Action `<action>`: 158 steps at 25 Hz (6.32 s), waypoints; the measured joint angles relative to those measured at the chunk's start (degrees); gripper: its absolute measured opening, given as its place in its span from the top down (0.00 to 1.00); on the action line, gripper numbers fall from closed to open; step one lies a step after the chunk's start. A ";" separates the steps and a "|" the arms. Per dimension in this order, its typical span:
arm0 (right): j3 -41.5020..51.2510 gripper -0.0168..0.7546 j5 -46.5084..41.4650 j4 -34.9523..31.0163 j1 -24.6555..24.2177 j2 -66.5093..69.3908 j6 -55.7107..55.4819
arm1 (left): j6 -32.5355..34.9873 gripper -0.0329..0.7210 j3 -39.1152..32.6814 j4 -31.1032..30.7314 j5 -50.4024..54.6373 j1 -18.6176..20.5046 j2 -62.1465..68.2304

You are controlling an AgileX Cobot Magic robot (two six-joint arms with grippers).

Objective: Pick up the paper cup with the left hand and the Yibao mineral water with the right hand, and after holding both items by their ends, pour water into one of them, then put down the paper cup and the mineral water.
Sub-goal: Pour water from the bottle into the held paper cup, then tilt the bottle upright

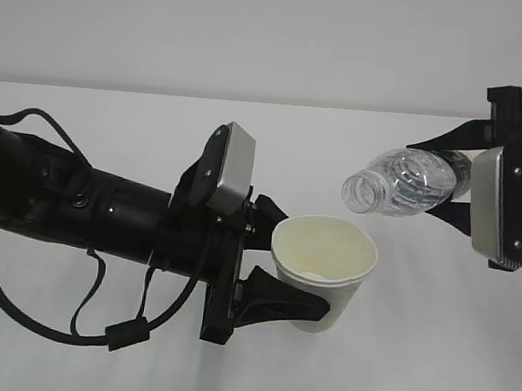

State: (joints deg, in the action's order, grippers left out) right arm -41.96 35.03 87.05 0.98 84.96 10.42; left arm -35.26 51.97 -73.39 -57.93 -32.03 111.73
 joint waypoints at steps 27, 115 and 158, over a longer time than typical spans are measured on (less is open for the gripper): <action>0.00 0.41 -2.85 0.28 2.64 -1.12 1.39 | 0.00 0.33 0.00 0.00 -0.46 0.00 0.00; -1.25 0.41 -2.85 3.96 2.64 -3.96 8.81 | -4.17 0.33 0.00 -3.24 -0.71 0.00 0.00; -1.96 0.41 -6.11 5.94 5.49 -3.96 7.26 | -2.15 0.33 0.00 -4.29 -1.29 0.00 0.00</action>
State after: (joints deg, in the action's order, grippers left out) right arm -43.93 28.92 92.99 6.48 81.01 17.68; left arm -37.41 51.97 -77.68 -59.22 -32.03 111.73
